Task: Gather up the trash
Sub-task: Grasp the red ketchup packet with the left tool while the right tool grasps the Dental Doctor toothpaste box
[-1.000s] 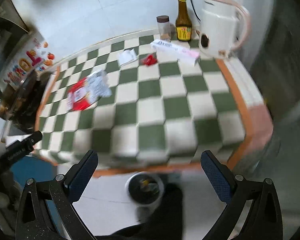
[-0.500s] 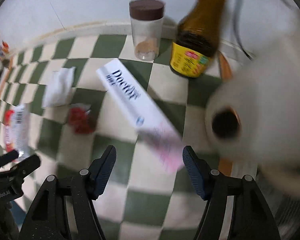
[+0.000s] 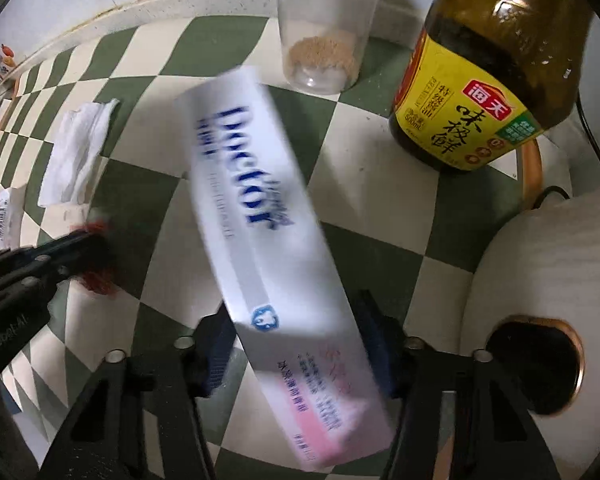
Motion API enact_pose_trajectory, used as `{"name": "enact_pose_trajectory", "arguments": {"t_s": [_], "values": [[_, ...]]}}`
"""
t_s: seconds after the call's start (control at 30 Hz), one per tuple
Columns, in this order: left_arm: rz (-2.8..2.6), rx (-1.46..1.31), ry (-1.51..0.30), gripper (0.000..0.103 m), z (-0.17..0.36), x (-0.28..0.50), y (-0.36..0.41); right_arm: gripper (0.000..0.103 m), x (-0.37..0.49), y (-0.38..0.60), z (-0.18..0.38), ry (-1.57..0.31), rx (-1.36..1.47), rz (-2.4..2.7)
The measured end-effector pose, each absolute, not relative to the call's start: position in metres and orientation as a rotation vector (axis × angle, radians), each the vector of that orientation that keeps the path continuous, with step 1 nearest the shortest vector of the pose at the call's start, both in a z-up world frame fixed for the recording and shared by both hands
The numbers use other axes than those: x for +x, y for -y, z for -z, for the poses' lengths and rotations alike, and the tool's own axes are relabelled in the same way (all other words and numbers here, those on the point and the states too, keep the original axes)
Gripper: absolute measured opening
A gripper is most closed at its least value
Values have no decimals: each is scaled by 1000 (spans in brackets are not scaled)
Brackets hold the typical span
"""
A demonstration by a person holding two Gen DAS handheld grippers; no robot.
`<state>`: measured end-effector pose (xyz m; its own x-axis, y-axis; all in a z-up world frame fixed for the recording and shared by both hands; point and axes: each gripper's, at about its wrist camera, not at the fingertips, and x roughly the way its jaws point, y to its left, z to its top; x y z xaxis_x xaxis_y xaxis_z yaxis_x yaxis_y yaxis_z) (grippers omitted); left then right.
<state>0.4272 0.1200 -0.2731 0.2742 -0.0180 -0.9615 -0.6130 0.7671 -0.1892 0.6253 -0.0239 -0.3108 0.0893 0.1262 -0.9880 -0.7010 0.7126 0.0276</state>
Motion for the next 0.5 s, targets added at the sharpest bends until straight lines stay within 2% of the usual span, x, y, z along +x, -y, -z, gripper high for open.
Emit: {"name": "enact_pose_trajectory", "arguments": {"t_s": [0.27,0.5], "values": [[-433,-608,-1159,3,230,336,-130,48,568,54,273,-1292,-361,-636],[-418,-526,-1057,3,179,220,-112,48,447,86,234,-1232,-239,-602]]}}
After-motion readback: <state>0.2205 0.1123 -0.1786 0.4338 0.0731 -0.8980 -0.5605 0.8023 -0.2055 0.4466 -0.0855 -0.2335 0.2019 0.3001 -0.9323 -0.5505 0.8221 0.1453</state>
